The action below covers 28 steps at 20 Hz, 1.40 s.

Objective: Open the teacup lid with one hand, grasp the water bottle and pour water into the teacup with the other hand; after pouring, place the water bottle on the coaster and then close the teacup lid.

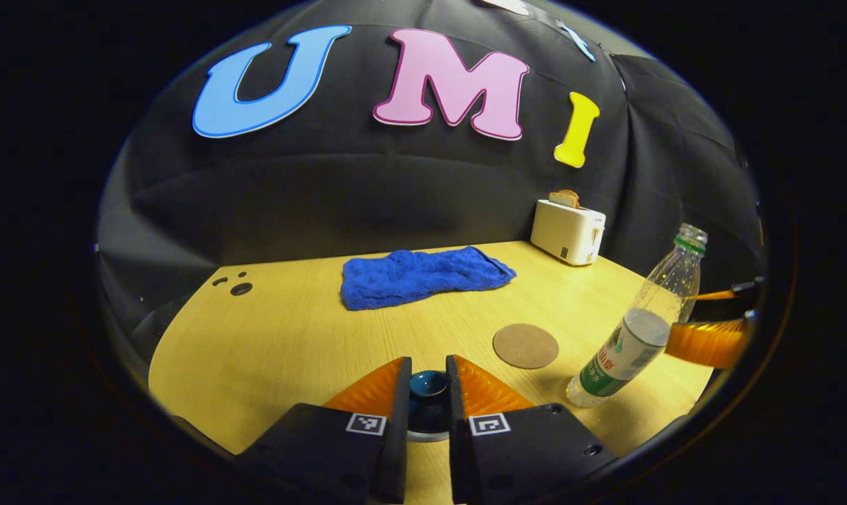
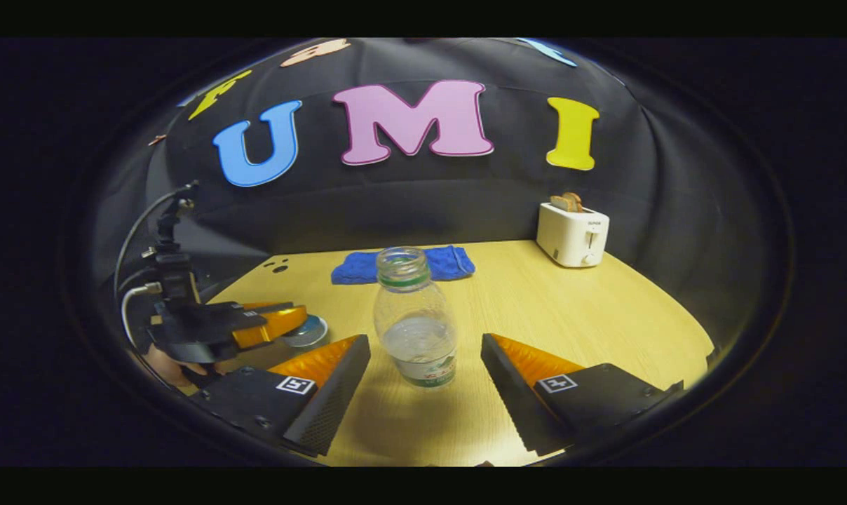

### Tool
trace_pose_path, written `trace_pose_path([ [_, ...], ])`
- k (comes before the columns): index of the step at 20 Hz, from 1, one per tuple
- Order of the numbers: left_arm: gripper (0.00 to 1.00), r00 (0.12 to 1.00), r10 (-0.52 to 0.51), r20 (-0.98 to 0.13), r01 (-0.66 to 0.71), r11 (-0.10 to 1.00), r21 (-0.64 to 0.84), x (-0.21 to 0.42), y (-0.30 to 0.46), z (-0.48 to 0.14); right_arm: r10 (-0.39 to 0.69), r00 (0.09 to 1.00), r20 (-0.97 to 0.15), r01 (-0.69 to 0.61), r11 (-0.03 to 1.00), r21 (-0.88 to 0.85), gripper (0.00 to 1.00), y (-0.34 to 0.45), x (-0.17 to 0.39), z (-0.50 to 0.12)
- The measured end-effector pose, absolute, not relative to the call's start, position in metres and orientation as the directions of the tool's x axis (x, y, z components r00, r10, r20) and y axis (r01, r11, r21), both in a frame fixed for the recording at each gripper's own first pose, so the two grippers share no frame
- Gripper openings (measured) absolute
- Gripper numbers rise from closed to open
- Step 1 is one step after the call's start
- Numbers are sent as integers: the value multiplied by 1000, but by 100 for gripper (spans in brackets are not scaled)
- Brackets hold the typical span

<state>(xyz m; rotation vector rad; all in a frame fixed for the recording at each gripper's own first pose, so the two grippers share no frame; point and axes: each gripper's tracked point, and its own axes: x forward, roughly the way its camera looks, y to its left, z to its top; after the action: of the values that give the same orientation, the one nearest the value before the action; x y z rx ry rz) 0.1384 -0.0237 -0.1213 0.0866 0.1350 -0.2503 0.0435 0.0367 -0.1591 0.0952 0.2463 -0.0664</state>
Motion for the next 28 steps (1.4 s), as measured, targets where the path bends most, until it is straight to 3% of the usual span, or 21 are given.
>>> trace_pose_path([
  [3, 32, 960, -249, -126, 260, 963, 74, 131, -24, -108, -56, 963, -262, 88, 990, 112, 100, 34, 53, -172],
  [10, 25, 957, -254, -136, 269, 957, 104, 122, -22, -105, -29, 970, -240, 55, 993, 101, 99, 40, 85, -184],
  [12, 28, 958, -251, -141, 267, 958, 104, 119, -23, -106, -23, 972, -235, 49, 993, 108, 99, 40, 94, -186],
  [13, 24, 957, -251, -143, 267, 958, 102, 118, -24, -107, -24, 972, -232, 50, 993, 107, 99, 39, 97, -187],
  [16, 28, 957, -244, -153, 260, 961, 94, 115, -24, -110, -20, 974, -225, 45, 994, 105, 99, 38, 106, -189],
  [19, 29, 961, -228, -157, 244, 966, 90, 113, -19, -110, -4, 974, -227, 23, 997, 80, 83, 42, 113, -190],
  [22, 25, 965, -206, -159, 222, 972, 84, 111, -9, -110, 29, 968, -248, -22, 999, 31, 78, 49, 118, -191],
  [28, 29, 974, -167, -153, 179, 981, 69, 100, 9, -109, 42, 963, -267, -43, 999, 4, 71, 57, 119, -188],
])
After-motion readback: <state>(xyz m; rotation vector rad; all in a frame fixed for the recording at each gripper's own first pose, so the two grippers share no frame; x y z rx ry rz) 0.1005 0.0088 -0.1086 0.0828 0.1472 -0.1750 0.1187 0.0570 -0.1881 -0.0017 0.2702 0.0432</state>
